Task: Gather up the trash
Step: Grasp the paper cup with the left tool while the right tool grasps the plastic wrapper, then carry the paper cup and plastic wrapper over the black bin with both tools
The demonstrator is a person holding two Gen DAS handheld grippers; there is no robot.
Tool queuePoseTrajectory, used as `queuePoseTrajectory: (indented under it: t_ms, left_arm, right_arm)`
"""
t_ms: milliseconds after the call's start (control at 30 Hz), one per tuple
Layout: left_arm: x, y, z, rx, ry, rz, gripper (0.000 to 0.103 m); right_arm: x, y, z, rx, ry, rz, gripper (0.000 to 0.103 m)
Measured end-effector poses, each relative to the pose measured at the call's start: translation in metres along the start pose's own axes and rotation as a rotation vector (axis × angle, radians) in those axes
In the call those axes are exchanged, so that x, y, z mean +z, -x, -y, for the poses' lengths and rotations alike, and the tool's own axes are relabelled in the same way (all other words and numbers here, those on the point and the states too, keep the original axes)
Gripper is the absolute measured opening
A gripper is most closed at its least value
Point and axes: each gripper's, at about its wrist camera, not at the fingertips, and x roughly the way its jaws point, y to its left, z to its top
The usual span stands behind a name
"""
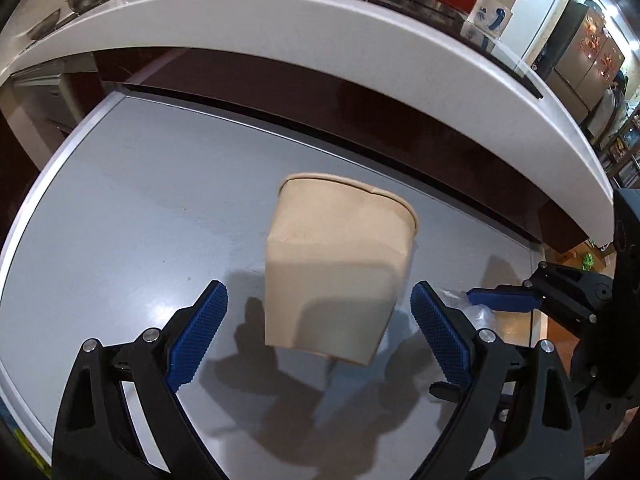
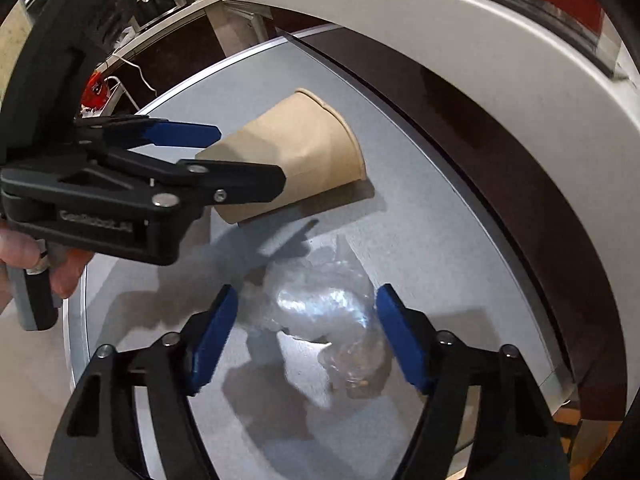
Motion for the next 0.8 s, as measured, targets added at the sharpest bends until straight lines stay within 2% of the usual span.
queuePoseTrajectory:
  t_ms: [67,133,200,300,433,600,800]
  left_arm:
    - [0.000,-0.003,0.001,0.002,-0.008,-0.001,0.093]
    - [0.000,-0.007,0.001,-0.009,-0.009,-0.008,0.085]
    - [0.001,-0.014,0.000,-0.014,-0.006,-0.040,0.069]
    - [0.000,-0.014,0.002,-0.021,-0.010,-0.040,0.068]
    - [-0.003,-0.003,0.003,0.001,-0.004,-0.002,0.068]
    - [-0.011,0.020,0.004,0.042,0.013,0.056,0.068]
    - [-0.024,0.036,0.009,0.068,0.035,0.079,0.068]
  right_arm:
    - [-0.001,0.001,0.001,0.005,-0.002,-0.003,0.064]
    - [0.000,0.001,0.001,0.009,0.000,-0.002,0.057]
    - [-0.003,0.001,0.000,0.019,0.003,-0.011,0.053]
    - [-0.001,0.001,0.002,0.029,0.011,-0.016,0.051]
    - [0.002,0.003,0.001,0.055,0.012,-0.011,0.044]
    - [0.003,0.006,-0.002,0.068,0.028,-0.007,0.043]
    - [0.001,0.010,-0.004,0.065,0.044,-0.012,0.043]
